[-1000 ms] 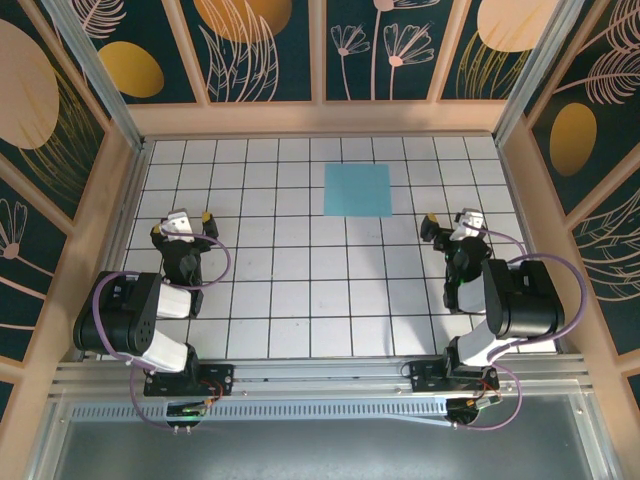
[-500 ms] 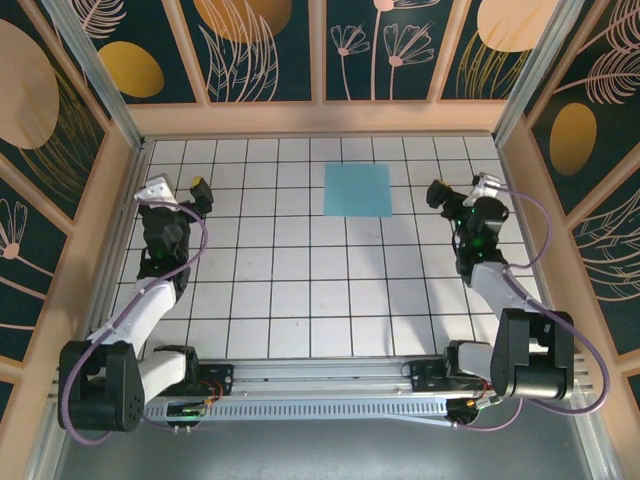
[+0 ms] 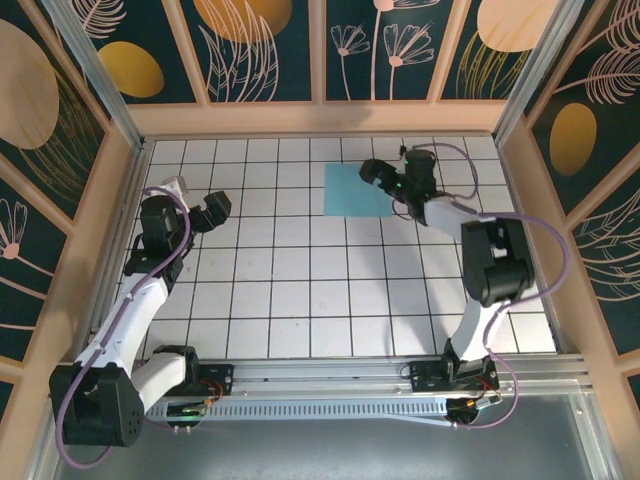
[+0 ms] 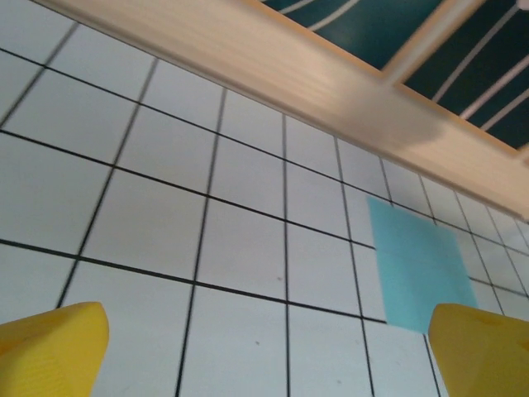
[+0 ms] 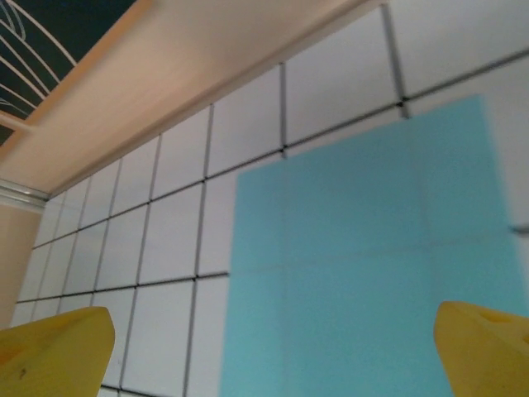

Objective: Fold a paper plane with a square sheet of paper (fold left side to right side)

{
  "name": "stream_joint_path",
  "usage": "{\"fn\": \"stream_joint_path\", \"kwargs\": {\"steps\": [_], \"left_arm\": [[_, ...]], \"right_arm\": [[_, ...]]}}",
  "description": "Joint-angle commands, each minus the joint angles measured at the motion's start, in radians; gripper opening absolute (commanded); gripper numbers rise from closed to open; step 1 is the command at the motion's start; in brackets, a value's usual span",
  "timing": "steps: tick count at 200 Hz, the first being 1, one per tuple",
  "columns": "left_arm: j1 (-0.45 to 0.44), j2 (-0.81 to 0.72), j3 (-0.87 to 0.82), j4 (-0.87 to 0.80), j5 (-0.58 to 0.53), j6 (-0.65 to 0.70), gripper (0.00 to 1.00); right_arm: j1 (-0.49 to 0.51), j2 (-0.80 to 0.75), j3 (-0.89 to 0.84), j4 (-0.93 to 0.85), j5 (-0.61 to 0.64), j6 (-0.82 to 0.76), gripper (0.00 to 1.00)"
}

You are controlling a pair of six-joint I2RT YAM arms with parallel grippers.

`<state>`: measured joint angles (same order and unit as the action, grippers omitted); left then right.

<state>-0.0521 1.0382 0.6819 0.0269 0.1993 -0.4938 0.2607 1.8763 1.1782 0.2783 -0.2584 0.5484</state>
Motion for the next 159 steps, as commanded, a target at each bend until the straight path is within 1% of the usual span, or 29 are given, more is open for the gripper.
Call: {"fn": "stream_joint_path", "kwargs": {"steps": [1,22,64,99,122,159], "left_arm": [[0.006,0.02,-0.01,-0.039,0.148,0.061,0.99],[0.006,0.037,-0.044,-0.016,0.202,0.092,0.99],[0.006,0.06,-0.044,-0.038,0.256,0.124,0.99],[0.006,0.04,-0.04,-0.053,0.226,0.14,0.99],[0.006,0.022,-0.05,-0.047,0.221,0.14,0.99],[0.006,0.02,-0.048,-0.047,0.207,0.143,0.99]], "right_arm": [[0.028,0.123,0.153,-0.045,-0.01,0.076,0.97],[0.059,0.234,0.277,-0.108,0.042,0.09,0.97],[0.093,0.345,0.379,-0.189,0.087,0.122,0.95],[0.124,0.384,0.415,-0.262,0.122,0.113,0.93],[0.131,0.406,0.437,-0.32,0.119,0.116,0.91],[0.156,0.399,0.431,-0.406,0.14,0.111,0.91]]}}
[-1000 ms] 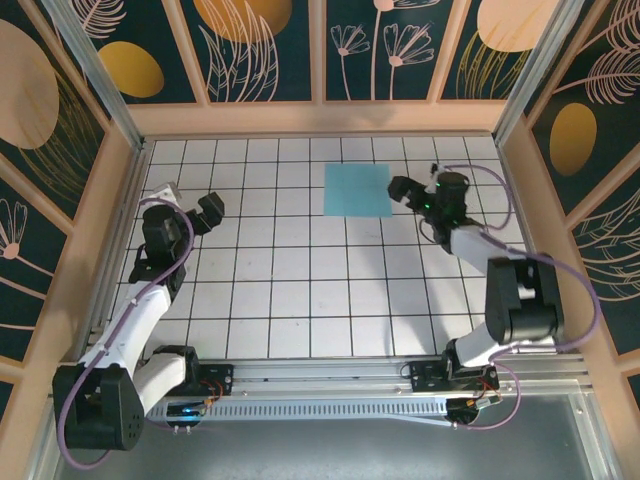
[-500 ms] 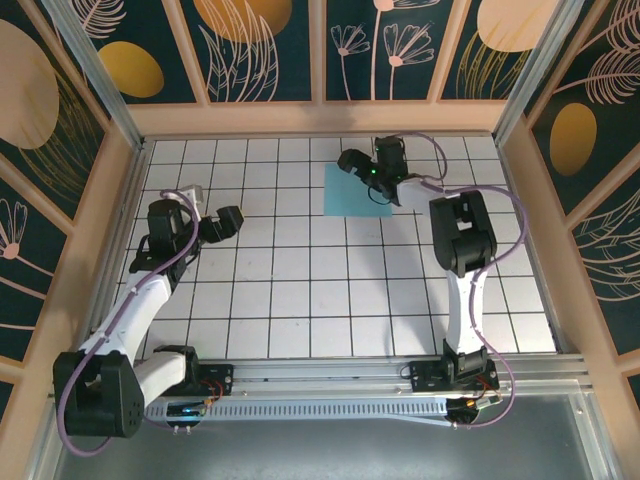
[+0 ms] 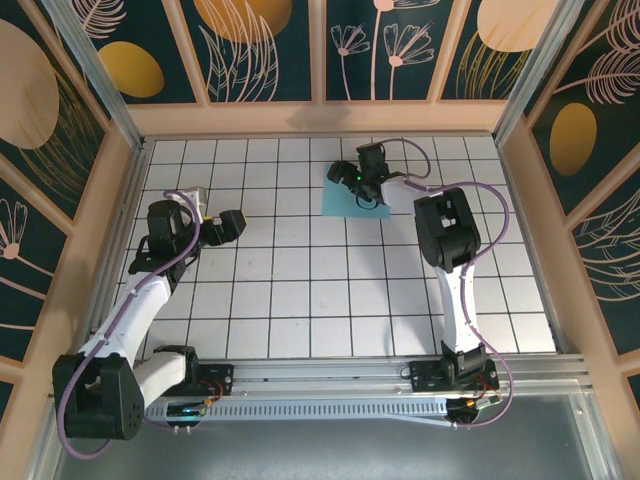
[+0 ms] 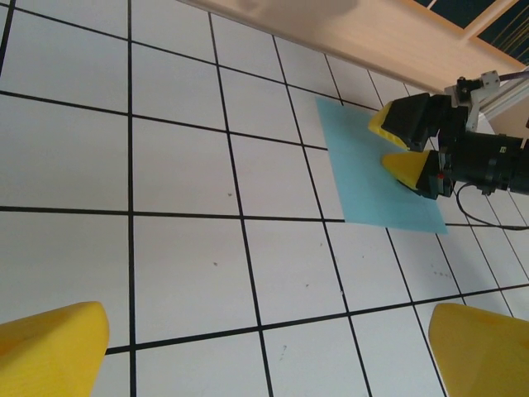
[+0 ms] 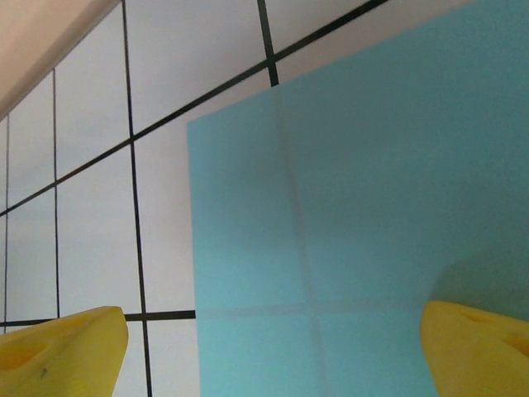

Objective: Fold a paper plane with a square sheet of paper (fold left side to right side)

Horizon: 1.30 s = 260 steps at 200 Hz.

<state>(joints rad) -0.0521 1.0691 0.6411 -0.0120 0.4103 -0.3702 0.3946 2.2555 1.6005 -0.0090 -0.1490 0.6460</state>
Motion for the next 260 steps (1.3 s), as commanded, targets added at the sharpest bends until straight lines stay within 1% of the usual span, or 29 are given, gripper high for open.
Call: {"fn": "stream_joint_path", "kwargs": {"steps": [1,27,64,95,125,161,183,203,213,236,248,260], "left_arm": [[0.006,-0.011,-0.007,-0.009,-0.004,0.02,0.99],[0.006,-0.011,-0.008,-0.011,-0.01,0.021,0.99],[0.006,-0.012,-0.004,-0.019,-0.021,0.026,0.99],[0.006,-0.006,-0.008,-0.017,-0.031,0.027,0.99],[0.006,0.012,-0.004,-0.017,-0.056,0.022,0.99],[0.006,0.026,-0.009,-0.003,-0.05,0.013,0.99],[0.006,0.039,-0.009,-0.001,-0.039,0.003,0.99],[0.006,0.063,-0.008,0.001,0.005,-0.028,0.97],[0.006,0.08,-0.018,0.021,0.056,-0.063,0.94],[0.003,0.12,-0.088,0.134,0.179,-0.208,0.84],[-0.009,0.136,-0.114,0.163,0.219,-0.263,0.79],[-0.037,0.141,-0.121,0.157,0.225,-0.288,0.76]], "right_arm": [[0.023,0.019,0.008,-0.12,0.031,0.014,0.91],[0.053,-0.03,-0.071,-0.132,0.046,0.042,0.91],[0.096,-0.153,-0.297,-0.018,0.029,0.099,0.89],[0.147,-0.249,-0.431,0.004,0.051,0.143,0.89],[0.243,-0.369,-0.59,0.087,0.09,0.242,0.89],[0.342,-0.442,-0.675,0.103,0.146,0.345,0.89],[0.385,-0.462,-0.702,0.141,0.155,0.399,0.89],[0.397,-0.478,-0.667,0.122,0.161,0.379,0.9],[0.395,-0.495,-0.638,0.105,0.182,0.351,0.9],[0.382,-0.553,-0.571,0.053,0.218,0.251,0.9],[0.366,-0.589,-0.555,0.033,0.233,0.188,0.91],[0.343,-0.621,-0.547,0.008,0.25,0.115,0.9]]}}
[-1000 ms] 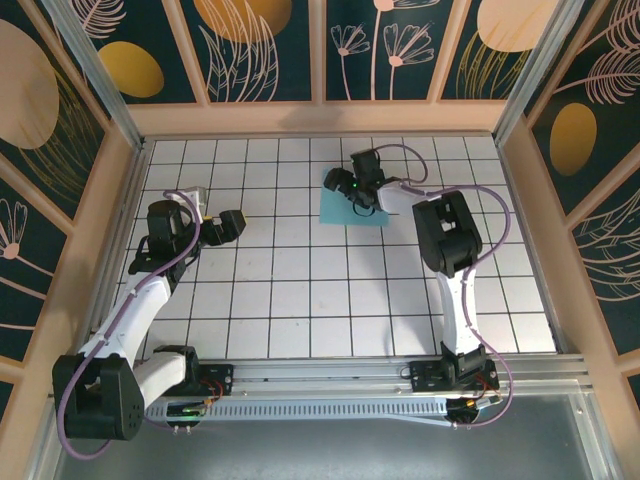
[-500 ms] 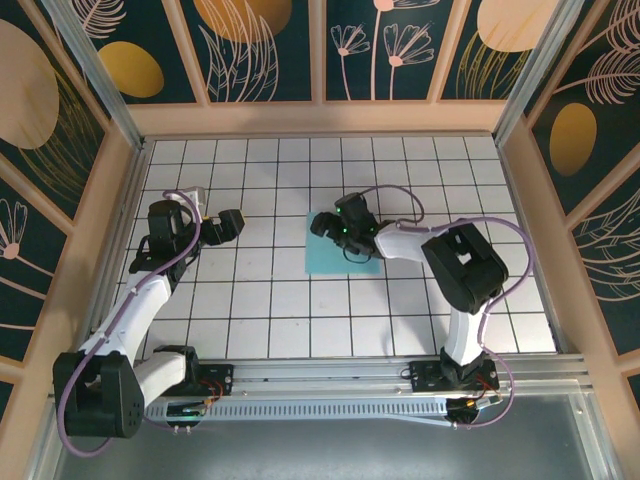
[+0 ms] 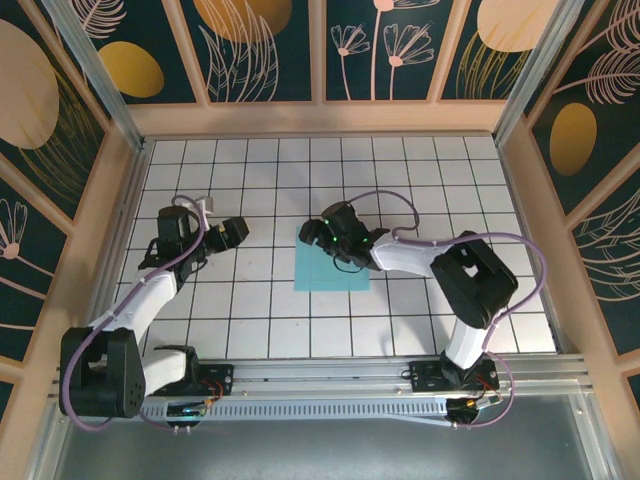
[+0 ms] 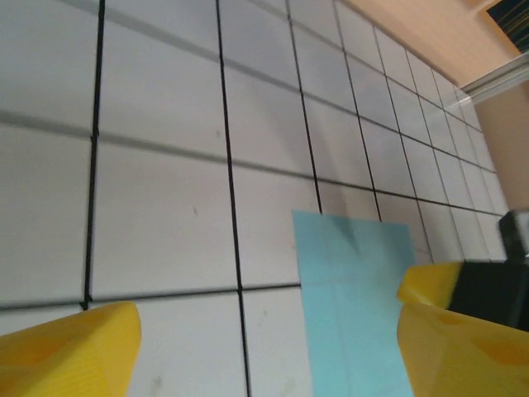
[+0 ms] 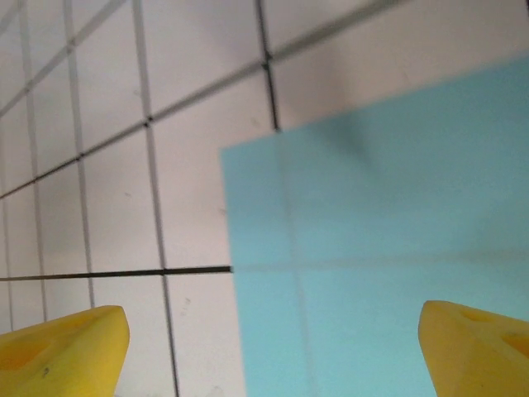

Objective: Fold a paper plane with a square sheet of paper (fold left side to right side)

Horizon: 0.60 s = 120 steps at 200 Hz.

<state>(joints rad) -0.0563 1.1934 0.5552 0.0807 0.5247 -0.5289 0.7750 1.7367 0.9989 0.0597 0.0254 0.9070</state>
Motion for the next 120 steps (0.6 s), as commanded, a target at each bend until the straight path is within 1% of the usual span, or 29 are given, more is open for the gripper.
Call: {"fn": "stream_joint_path", "kwargs": {"steps": [1,22,45,59,77,87,101,120], "left_arm": [[-0.037,0.017,-0.035,0.063,0.11,-0.13,0.75],[-0.119,0.009,-0.033,0.043,0.097,-0.152,0.73],[-0.183,0.025,-0.05,0.06,0.112,-0.21,0.64],[-0.226,0.046,-0.049,0.051,0.095,-0.222,0.61],[-0.293,0.094,-0.034,0.049,0.071,-0.227,0.56],[-0.332,0.13,-0.02,0.057,0.061,-0.235,0.52],[-0.378,0.182,0.003,0.071,0.039,-0.256,0.5],[-0.437,0.258,0.041,0.11,0.026,-0.283,0.43]], "right_arm": [[-0.041,-0.106,0.054,-0.066,0.079,-0.159,0.91],[-0.095,-0.126,0.059,-0.145,0.085,-0.265,0.91],[-0.15,-0.126,0.06,-0.232,0.102,-0.36,0.91],[-0.165,-0.116,0.061,-0.278,0.122,-0.406,0.91],[-0.17,-0.097,0.065,-0.314,0.148,-0.436,0.91],[-0.172,-0.083,0.067,-0.322,0.148,-0.447,0.91],[-0.174,-0.06,0.07,-0.318,0.141,-0.455,0.9],[-0.174,-0.018,0.089,-0.317,0.125,-0.464,0.9]]}}
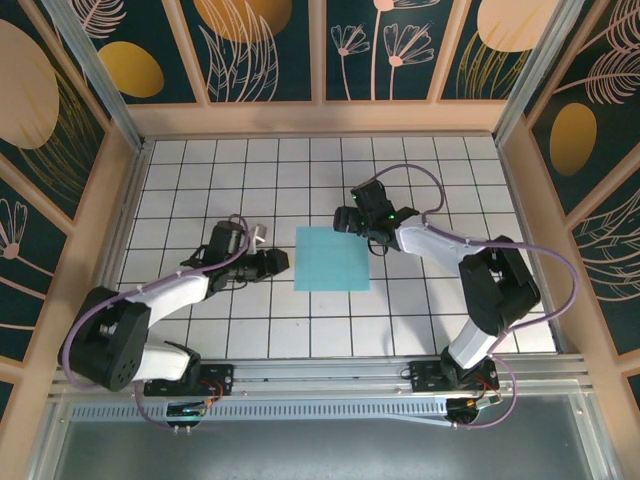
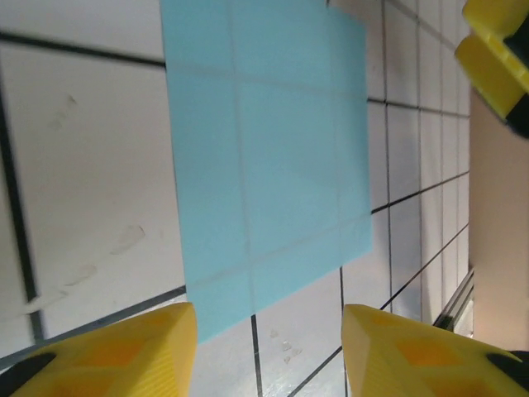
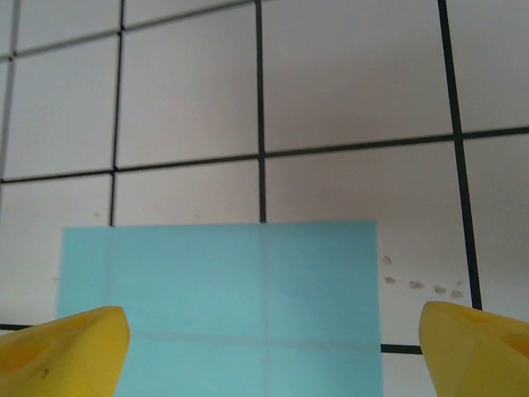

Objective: Fold a paper plane with a square sheet of paper (fold left side to right side)

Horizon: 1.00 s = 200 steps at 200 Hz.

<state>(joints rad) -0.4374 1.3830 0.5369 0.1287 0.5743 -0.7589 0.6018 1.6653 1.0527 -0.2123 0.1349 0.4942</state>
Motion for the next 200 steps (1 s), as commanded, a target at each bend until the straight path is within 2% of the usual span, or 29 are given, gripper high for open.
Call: {"fn": "stream_joint_path", "kwargs": {"steps": [1,42,118,200], "left_arm": [[-0.059,0.072,0.061,0.064,-0.024,-0.054,0.43],[-0.134,0.182,0.138,0.097,-0.083,-0.084,0.34],[-0.147,0.295,0.166,0.088,-0.106,-0.077,0.27],[-0.154,0.358,0.172,0.065,-0.116,-0.078,0.24]], "right_arm": [[0.0,0.056,0.036,-0.044,0.016,-0.053,0.9],[0.0,0.151,0.104,-0.058,0.005,-0.075,0.86],[0.002,0.239,0.138,-0.064,-0.004,-0.081,0.86],[0.025,0.274,0.135,-0.088,-0.006,-0.077,0.84]]}}
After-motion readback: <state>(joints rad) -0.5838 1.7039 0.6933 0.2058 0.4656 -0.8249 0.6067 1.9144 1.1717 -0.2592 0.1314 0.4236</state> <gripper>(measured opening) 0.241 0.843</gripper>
